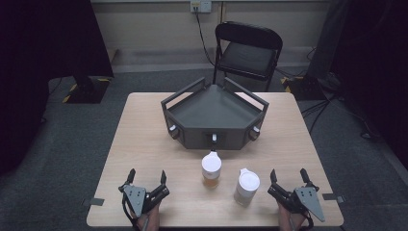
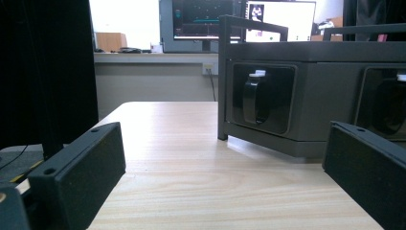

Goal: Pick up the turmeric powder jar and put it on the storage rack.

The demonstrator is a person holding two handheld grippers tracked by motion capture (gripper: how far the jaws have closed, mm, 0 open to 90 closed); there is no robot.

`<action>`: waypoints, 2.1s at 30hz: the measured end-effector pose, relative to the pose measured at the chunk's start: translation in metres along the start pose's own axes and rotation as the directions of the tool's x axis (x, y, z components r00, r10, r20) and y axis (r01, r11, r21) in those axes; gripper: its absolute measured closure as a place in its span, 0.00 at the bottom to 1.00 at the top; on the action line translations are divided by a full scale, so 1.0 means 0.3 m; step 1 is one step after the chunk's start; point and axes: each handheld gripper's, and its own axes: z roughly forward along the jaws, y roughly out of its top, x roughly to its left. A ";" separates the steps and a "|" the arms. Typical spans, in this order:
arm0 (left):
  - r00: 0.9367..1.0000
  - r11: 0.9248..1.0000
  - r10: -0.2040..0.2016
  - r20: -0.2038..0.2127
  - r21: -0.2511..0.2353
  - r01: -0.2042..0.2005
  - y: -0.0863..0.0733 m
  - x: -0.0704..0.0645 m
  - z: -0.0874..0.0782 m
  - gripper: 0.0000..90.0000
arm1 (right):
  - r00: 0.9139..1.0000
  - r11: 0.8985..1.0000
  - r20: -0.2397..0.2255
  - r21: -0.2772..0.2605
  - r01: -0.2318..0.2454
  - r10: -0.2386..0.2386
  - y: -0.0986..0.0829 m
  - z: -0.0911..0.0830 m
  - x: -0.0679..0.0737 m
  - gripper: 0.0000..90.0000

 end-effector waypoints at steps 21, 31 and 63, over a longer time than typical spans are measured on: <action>1.000 1.000 -0.002 0.017 -0.005 0.002 0.011 0.005 -0.017 0.00 | 1.000 1.000 0.010 0.005 0.012 -0.012 0.002 0.002 0.009 0.02; 0.998 1.000 0.024 0.057 -0.010 -0.024 0.065 -0.011 -0.034 0.00 | 1.000 1.000 0.011 0.006 0.012 -0.012 0.003 0.002 0.009 0.02; 0.960 1.000 0.007 0.280 -0.020 -0.002 0.112 -0.094 -0.012 0.00 | 1.000 1.000 0.013 0.006 0.013 -0.013 0.003 0.002 0.011 0.02</action>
